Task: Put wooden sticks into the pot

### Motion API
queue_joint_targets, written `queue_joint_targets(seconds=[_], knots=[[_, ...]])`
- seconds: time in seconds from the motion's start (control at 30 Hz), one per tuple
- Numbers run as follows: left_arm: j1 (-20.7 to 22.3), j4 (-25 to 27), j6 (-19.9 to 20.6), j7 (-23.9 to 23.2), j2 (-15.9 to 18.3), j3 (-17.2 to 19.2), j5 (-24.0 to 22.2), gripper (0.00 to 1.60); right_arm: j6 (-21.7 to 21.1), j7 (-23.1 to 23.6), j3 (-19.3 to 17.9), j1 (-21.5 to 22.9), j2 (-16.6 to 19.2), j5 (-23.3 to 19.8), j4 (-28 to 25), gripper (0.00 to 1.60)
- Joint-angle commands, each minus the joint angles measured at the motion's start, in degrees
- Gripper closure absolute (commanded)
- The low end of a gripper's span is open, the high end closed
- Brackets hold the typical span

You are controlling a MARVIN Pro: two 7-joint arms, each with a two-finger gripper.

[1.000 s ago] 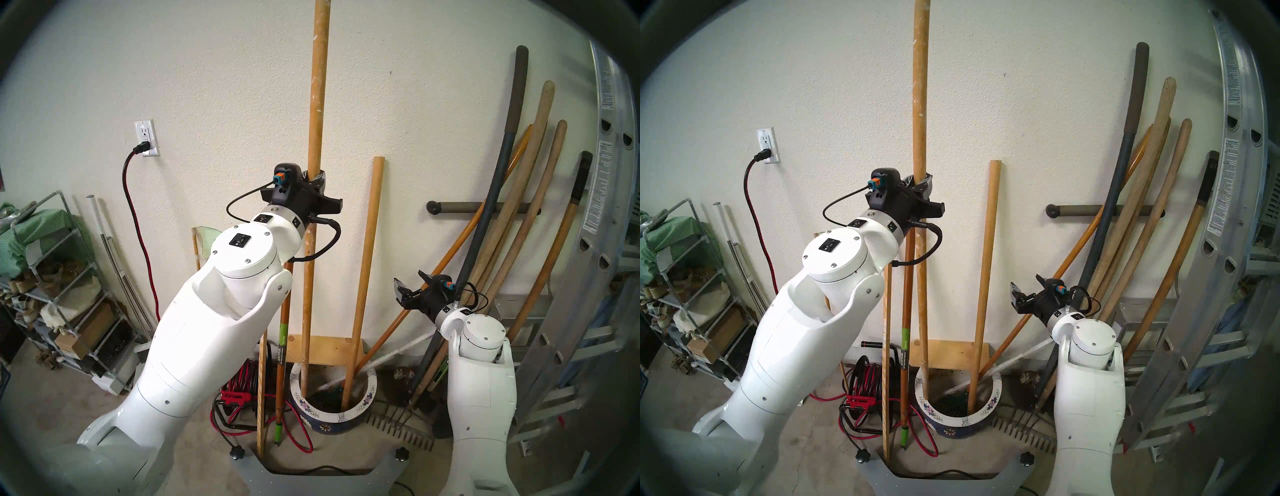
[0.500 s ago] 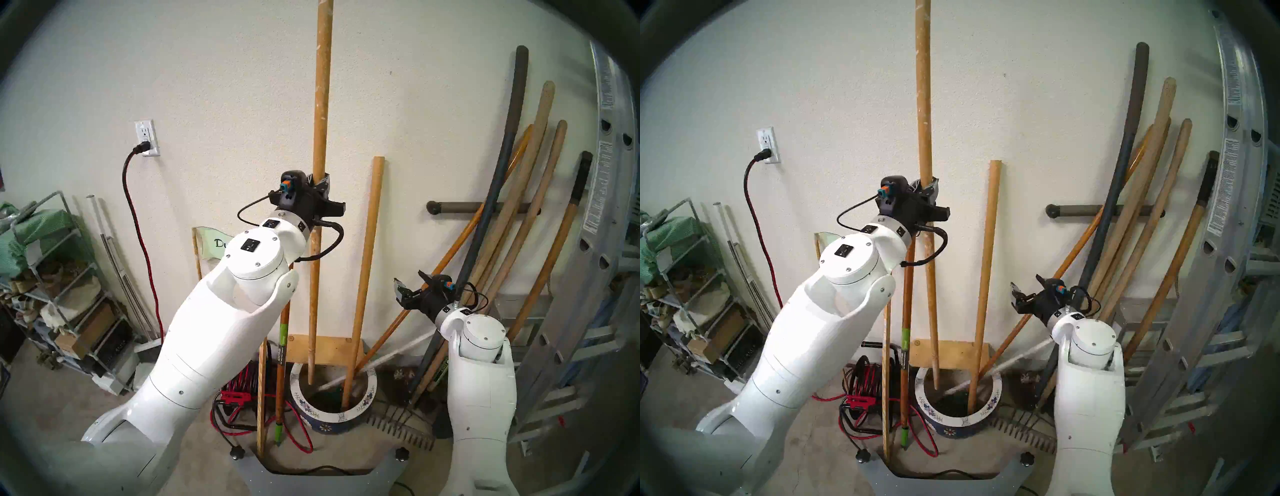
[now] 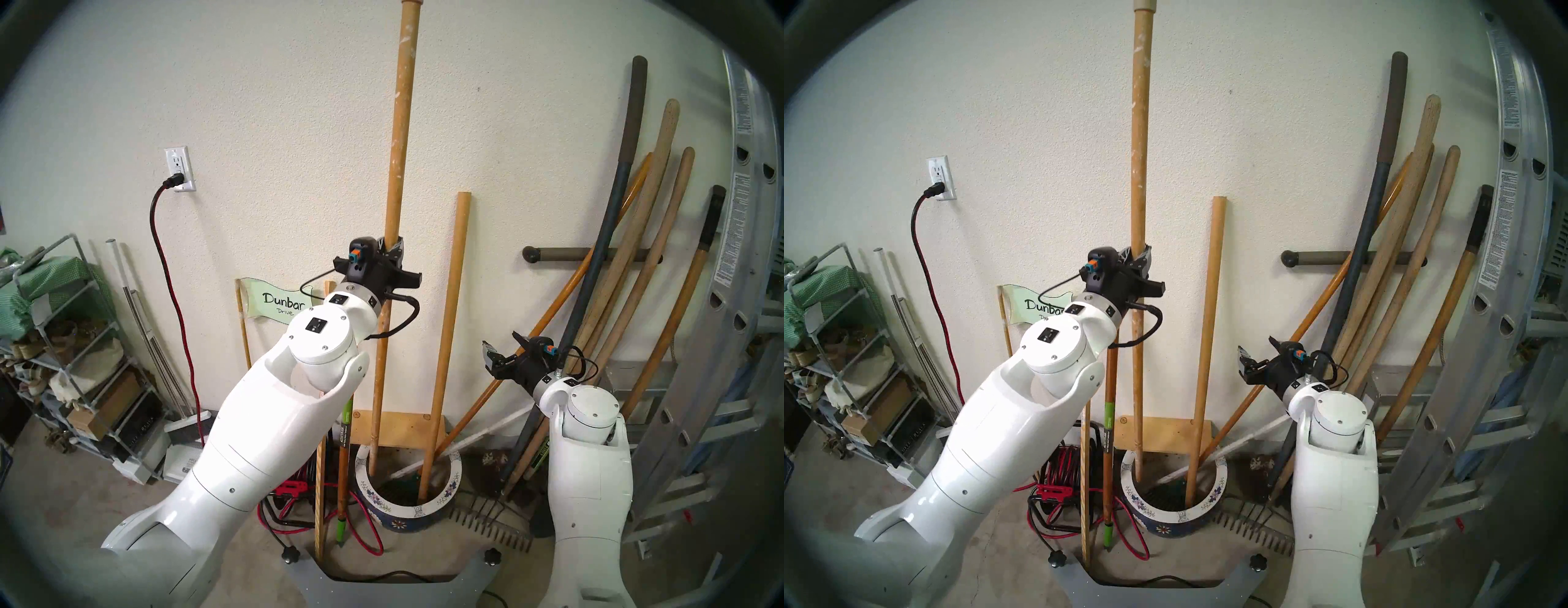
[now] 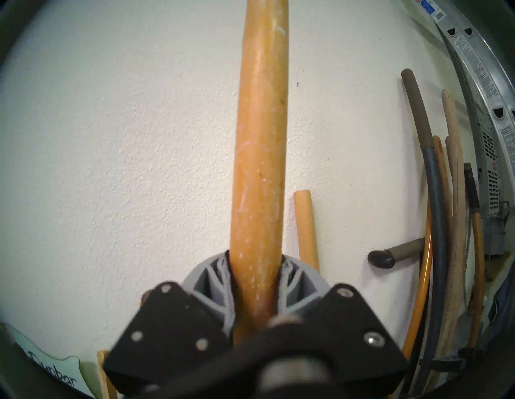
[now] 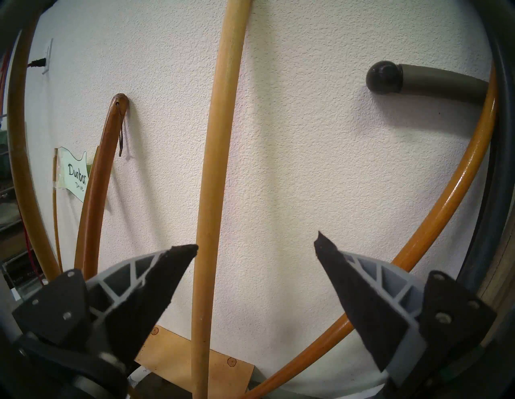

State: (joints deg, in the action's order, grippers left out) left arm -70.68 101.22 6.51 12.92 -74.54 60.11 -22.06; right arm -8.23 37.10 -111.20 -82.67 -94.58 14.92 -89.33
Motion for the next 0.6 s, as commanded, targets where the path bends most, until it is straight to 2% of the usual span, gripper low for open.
queue_joint_targets(seconds=[0.0, 0.23, 0.47, 0.57], knots=[[-4.45, -1.07, -5.34, 0.70, -1.43, -0.57, -0.81, 1.60, 0.10, 0.14, 0.16, 0.10, -0.09, -0.10, -0.25, 0.00], [-6.36, -1.05, -4.51, 2.32, -0.68, -2.06, -0.12, 1.60, 0.10, 0.15, 0.16, 0.10, -0.09, -0.11, -0.26, 0.00], [-5.72, -4.39, -2.79, 2.64, 0.13, -4.14, 1.46, 1.60, 0.10, 0.15, 0.16, 0.10, -0.09, -0.11, -0.26, 0.00], [-5.47, -6.18, -3.08, 3.07, -0.35, -3.93, 1.15, 1.60, 0.10, 0.15, 0.16, 0.10, -0.09, -0.11, -0.26, 0.00]])
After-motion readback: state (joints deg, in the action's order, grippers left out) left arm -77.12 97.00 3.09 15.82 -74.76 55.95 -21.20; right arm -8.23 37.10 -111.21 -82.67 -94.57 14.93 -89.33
